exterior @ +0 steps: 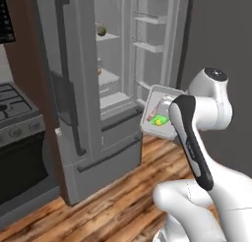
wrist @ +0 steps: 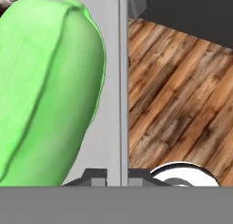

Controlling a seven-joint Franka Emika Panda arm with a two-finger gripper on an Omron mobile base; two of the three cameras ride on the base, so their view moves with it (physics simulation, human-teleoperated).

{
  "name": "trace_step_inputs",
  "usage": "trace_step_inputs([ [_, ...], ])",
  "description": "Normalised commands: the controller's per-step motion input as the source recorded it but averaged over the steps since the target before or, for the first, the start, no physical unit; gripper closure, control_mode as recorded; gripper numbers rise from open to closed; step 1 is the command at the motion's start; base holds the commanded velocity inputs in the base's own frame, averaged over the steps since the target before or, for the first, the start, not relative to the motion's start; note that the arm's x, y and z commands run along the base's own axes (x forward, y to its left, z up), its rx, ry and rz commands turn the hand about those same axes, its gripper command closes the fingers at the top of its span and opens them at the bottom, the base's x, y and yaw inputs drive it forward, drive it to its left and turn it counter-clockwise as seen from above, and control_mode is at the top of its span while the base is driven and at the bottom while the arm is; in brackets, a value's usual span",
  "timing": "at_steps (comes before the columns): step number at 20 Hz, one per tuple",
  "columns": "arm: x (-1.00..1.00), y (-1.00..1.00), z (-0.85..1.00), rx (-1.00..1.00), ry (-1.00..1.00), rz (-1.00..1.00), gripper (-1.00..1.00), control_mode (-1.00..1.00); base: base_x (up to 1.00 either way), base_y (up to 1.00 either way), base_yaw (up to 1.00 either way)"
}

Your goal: Place the tupperware on the top shelf of the fridge. Make space for the tupperware among the existing items by rearranging them on the shelves if needed. Close the fridge door when finished.

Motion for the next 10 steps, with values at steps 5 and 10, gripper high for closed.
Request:
trace_step_inputs([
  [5,0.00,0.00,0.00,0.00,0.00,0.00,1.00,1.00,0.60,-0.65,0.60],
  [10,0.00,0.00,0.00,0.00,0.00,0.00,1.00,1.00,0.63,-0.69,0.57],
])
